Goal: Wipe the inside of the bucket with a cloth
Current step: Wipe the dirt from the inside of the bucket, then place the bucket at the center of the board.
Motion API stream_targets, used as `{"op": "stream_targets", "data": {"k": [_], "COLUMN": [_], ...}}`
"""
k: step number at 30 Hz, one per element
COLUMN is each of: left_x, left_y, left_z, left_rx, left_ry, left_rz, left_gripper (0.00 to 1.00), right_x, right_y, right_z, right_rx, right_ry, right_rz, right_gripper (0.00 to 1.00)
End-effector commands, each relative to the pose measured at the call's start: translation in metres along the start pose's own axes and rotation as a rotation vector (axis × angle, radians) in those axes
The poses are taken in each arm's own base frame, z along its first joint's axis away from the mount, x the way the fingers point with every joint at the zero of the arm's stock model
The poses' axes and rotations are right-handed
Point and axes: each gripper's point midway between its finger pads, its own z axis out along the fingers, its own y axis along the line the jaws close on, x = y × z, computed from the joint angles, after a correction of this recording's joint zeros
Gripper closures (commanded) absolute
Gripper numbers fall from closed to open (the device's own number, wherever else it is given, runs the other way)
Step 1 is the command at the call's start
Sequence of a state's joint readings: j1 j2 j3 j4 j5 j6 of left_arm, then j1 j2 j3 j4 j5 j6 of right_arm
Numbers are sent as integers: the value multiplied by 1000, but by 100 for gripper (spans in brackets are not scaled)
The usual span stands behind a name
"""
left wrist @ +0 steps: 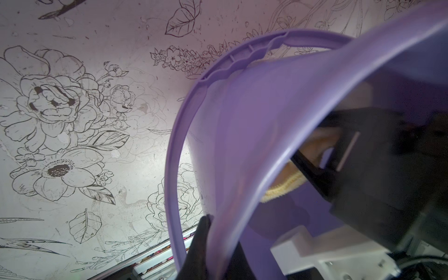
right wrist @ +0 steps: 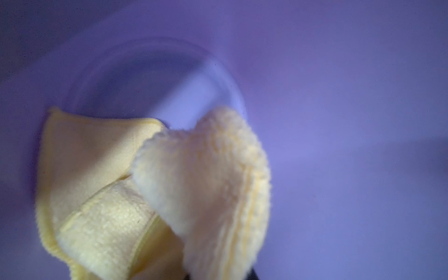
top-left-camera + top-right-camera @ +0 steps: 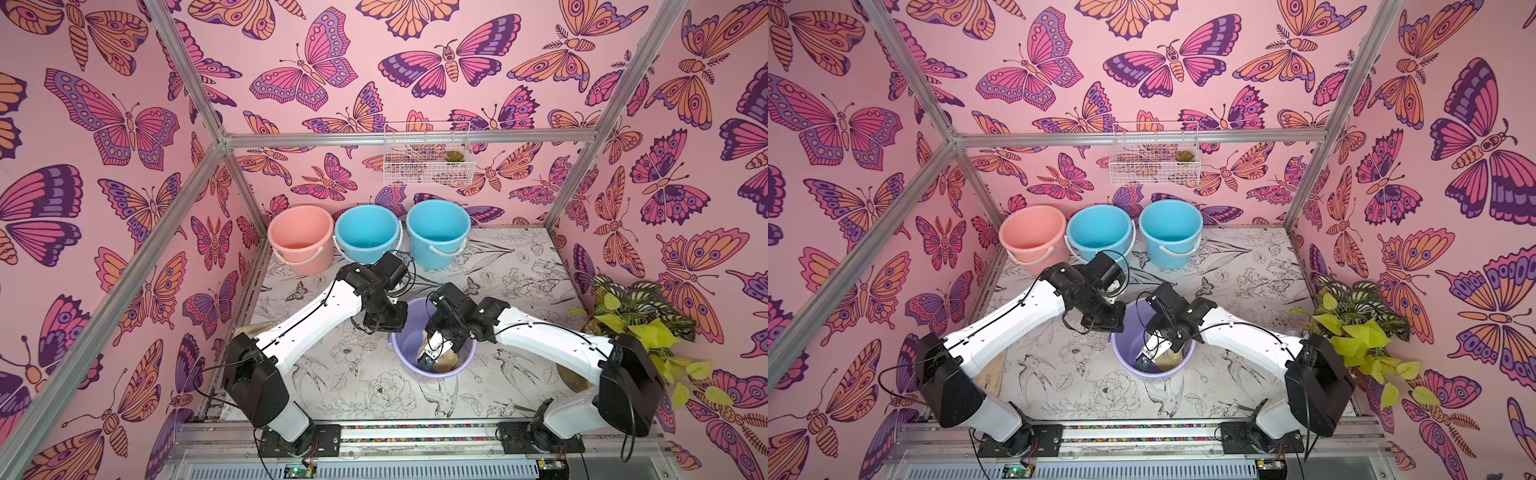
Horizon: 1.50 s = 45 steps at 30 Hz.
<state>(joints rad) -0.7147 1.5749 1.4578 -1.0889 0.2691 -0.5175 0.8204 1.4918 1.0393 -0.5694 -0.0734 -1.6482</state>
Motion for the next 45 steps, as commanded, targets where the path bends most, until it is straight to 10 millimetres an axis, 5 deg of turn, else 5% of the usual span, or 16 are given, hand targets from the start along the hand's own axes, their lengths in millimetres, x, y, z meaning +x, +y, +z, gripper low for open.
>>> {"op": "stream_targets", "data": {"k": [1, 7, 14, 25, 34, 40, 45], "left_x": [-7, -8, -15, -43, -74, -95, -109], "left_y": [-8, -7, -7, -1, 15, 30, 40], "left_z": [-6, -6, -1, 5, 2, 0, -4], "left_rx": [25, 21, 8, -28, -39, -43, -49], "left_ry": [-25, -25, -32, -84, -123, -144, -167], "left_rz": [4, -1, -5, -37, -81, -117, -148], "left_gripper": [100, 100, 100, 100, 100, 100, 100], "right_x": [-2, 0, 2, 8, 38, 59, 87], "right_y": [7, 13, -21, -76, -126, -133, -124], "right_z": [17, 29, -9, -108, -218, -276, -303], "right_rx": [-16, -18, 128, 514, 978, 1183, 1301], "right_ry": [-48, -61, -64, -50, 14, 76, 211], "right_rz": [72, 137, 205, 321, 515, 635, 757], "right_gripper": [100, 100, 100, 100, 100, 100, 100]}}
